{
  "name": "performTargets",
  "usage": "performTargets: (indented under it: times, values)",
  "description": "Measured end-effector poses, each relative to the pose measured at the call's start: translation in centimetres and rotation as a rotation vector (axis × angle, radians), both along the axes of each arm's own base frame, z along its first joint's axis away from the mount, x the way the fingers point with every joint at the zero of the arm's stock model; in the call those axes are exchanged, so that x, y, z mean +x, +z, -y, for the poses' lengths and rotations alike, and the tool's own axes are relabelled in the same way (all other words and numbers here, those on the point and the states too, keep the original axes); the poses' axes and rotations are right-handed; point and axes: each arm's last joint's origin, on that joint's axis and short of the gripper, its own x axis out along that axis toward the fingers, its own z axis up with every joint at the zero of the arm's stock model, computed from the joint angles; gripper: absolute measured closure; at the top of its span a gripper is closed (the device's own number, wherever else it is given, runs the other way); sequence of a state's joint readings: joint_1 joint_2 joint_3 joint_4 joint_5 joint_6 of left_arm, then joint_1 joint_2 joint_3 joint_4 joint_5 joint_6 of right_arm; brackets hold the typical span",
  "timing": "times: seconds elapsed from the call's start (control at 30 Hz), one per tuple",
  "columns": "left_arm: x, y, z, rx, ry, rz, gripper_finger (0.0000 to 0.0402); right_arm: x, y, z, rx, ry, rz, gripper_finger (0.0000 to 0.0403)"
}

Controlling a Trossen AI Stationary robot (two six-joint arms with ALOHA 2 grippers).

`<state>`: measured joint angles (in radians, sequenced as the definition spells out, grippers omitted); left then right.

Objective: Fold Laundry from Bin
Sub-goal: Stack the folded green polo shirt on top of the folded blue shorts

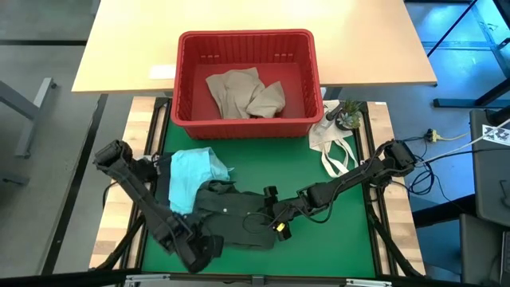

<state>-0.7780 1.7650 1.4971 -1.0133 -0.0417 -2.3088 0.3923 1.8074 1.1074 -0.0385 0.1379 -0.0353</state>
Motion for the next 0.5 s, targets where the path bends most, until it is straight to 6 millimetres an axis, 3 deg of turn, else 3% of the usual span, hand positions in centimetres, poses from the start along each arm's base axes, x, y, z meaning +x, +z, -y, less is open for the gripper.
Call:
performTargets:
  times: [0.3,0.5]
  values:
    - [0.8,-4.9,1.8,0.124,-0.023,-0.094,0.0229,0.1,0.1,0.0,0.005,0.0,0.013,0.0194]
    - [0.6,-6.3,2.2,0.177,-0.041,-0.134,0.0229,0.1,0.1,0.0,0.006,0.0,0.013,0.0194]
